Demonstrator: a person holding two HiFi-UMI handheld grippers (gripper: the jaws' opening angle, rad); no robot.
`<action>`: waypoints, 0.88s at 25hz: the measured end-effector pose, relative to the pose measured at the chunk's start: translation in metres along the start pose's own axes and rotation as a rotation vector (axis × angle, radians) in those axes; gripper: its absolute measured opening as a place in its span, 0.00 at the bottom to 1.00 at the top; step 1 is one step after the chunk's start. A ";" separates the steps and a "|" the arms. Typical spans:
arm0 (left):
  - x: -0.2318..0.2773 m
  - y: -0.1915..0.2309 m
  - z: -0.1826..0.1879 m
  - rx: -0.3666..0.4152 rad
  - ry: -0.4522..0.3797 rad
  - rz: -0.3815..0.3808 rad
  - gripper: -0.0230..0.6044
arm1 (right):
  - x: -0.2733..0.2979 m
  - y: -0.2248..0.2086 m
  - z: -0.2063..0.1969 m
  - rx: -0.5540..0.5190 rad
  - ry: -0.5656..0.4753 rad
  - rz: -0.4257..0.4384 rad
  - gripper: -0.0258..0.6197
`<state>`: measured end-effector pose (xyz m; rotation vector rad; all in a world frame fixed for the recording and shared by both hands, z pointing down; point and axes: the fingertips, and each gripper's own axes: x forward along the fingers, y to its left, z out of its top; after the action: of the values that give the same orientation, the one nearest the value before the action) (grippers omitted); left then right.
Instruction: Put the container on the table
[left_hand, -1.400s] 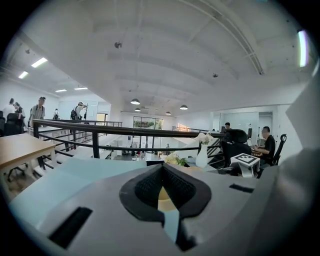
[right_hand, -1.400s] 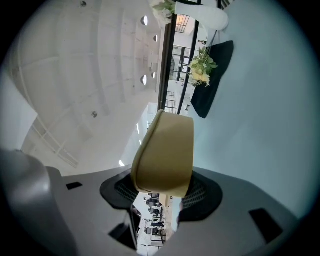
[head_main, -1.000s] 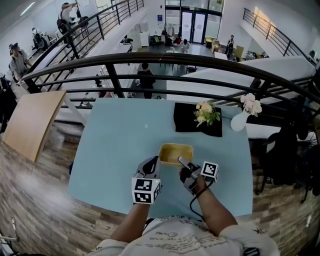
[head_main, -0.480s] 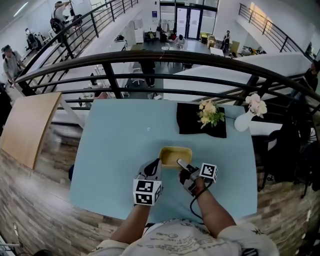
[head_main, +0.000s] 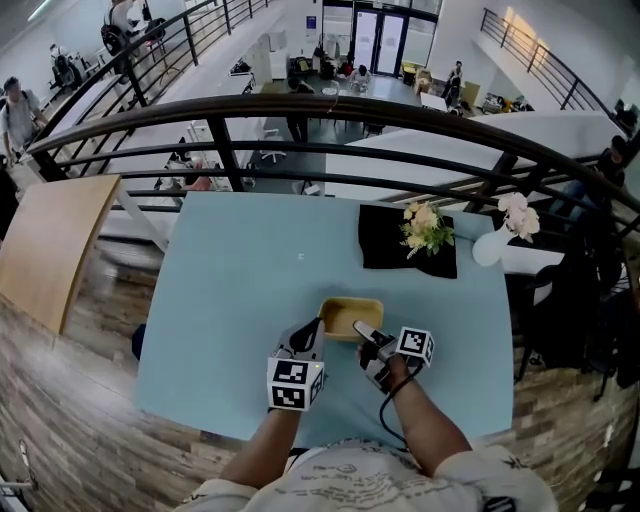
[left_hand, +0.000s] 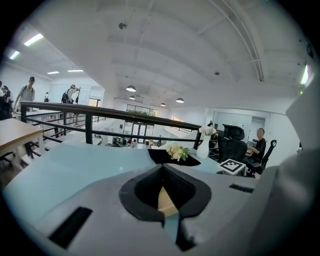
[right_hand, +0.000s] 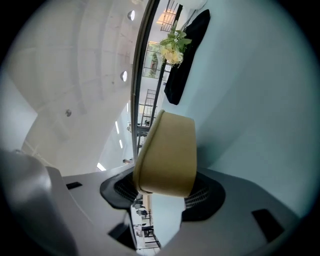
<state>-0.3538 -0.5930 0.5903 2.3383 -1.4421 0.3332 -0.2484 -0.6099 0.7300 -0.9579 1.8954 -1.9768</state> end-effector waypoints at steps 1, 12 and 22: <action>0.000 0.000 0.000 -0.003 0.001 0.000 0.05 | 0.000 -0.003 0.001 -0.015 -0.002 -0.034 0.38; 0.004 -0.006 -0.002 -0.005 0.007 -0.011 0.05 | -0.021 -0.040 0.023 -0.344 -0.117 -0.499 0.59; 0.003 -0.025 0.001 0.013 0.013 -0.021 0.05 | -0.066 -0.045 0.044 -0.367 -0.237 -0.559 0.65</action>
<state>-0.3302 -0.5861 0.5864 2.3555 -1.4126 0.3521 -0.1602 -0.6010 0.7512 -1.9073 2.0402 -1.6706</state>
